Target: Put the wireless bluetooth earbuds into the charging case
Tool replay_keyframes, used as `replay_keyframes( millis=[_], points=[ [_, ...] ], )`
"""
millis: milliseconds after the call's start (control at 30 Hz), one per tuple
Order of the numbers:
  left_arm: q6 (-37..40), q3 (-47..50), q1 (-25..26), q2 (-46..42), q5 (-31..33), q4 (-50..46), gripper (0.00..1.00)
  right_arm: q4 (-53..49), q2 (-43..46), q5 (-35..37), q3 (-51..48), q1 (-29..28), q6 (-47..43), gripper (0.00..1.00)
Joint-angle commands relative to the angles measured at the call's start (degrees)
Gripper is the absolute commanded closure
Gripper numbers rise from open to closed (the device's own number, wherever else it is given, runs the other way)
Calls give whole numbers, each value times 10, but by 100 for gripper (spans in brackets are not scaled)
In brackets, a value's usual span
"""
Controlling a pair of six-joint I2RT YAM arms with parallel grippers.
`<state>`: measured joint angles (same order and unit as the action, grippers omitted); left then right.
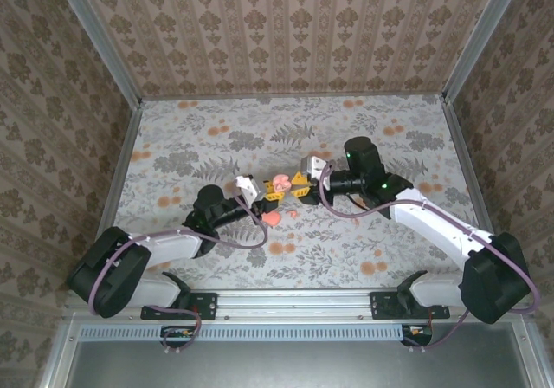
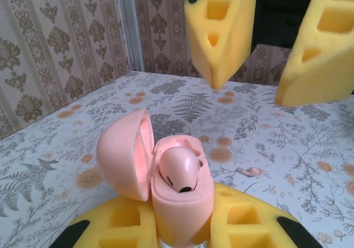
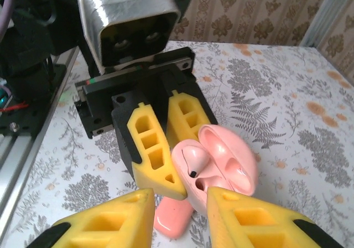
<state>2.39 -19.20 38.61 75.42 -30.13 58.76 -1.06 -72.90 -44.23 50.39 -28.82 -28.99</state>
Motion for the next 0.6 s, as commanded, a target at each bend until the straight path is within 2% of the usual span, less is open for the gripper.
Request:
replay_keyframes(
  millis=[0,233,567],
  points=[
    [-4,14,4,4,15,28,92,-8,21,28,-6,7,85,69],
    [-9,36,6,3,24,35,91,-96,40,147,0,15,207,69],
    [-3,66,11,-21,37,20,91,-282,33,303,22,17,270,66]
  ],
)
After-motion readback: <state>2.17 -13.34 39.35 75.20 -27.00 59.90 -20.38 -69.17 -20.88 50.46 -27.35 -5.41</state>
